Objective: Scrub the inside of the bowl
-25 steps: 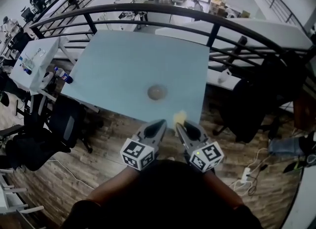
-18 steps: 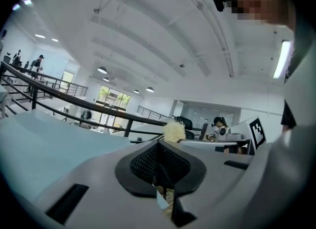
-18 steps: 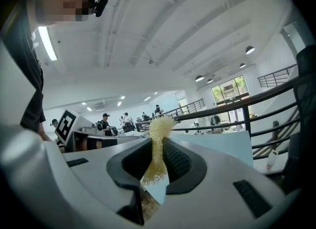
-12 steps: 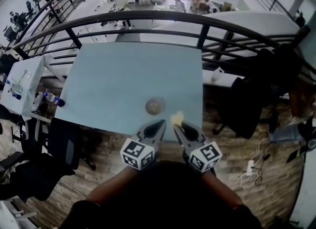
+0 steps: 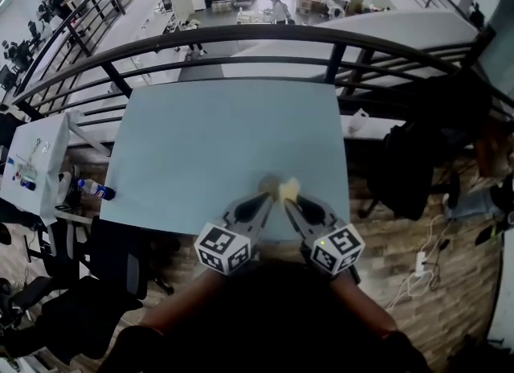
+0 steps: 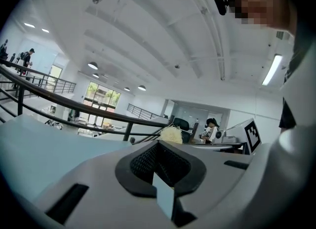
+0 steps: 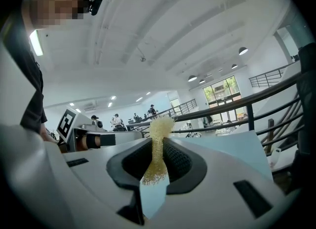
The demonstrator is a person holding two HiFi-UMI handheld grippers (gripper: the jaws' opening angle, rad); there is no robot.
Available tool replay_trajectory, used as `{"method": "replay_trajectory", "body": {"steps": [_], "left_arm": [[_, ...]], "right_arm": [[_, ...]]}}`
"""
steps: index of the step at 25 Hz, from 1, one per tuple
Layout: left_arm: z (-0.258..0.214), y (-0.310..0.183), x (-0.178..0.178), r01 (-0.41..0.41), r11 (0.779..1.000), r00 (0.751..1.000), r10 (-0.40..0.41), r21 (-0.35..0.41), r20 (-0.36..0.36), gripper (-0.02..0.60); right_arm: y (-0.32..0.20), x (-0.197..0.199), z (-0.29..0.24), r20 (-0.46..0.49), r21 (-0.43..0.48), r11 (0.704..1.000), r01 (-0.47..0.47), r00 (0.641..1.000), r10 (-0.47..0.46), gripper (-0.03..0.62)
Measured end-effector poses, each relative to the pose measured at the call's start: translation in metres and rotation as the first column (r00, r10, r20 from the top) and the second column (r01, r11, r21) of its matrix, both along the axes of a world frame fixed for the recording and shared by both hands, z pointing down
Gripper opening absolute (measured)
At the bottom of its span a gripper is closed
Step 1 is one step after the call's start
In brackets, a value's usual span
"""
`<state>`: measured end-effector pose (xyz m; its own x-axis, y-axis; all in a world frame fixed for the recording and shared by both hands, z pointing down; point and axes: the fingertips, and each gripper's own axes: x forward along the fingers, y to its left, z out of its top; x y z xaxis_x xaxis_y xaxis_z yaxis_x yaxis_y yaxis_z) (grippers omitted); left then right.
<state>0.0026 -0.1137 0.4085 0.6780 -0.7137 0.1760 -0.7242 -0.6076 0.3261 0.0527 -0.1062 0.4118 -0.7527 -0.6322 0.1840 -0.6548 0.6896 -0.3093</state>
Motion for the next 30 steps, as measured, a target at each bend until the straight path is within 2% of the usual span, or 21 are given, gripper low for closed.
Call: {"method": "replay_trajectory", "body": {"steps": [10,16,21,24,30], "left_arm": [[0.013,-0.016,-0.061,-0.044,0.998,0.999,0.042,-0.055,-0.028,-0.002],[0.035,-0.029,-0.062,-0.054,0.992,0.998,0.050,-0.118,-0.039,0.000],[0.053,-0.038,-0.051,-0.118,0.981,0.992,0.122,-0.155,0.015,0.003],[0.069,-0.053,-0.055,-0.108,0.978,0.991,0.120,-0.176,0.059,0.006],[0.115,-0.083,-0.046,-0.068,0.961,0.991,0.098,-0.270,0.097,0.029]], "right_arm": [[-0.014,-0.055,0.013,-0.021,-0.028,0.999,-0.036,0.999,0.036,0.069],[-0.030,-0.042,0.028,-0.048,-0.054,0.997,-0.059,0.997,0.057,0.069],[-0.043,-0.018,0.059,-0.095,-0.100,0.992,-0.073,0.993,0.064,0.069],[-0.053,-0.011,0.081,-0.112,-0.136,0.988,-0.078,0.992,0.063,0.069],[-0.074,0.000,0.113,-0.172,-0.163,0.986,-0.034,0.985,0.006,0.069]]}}
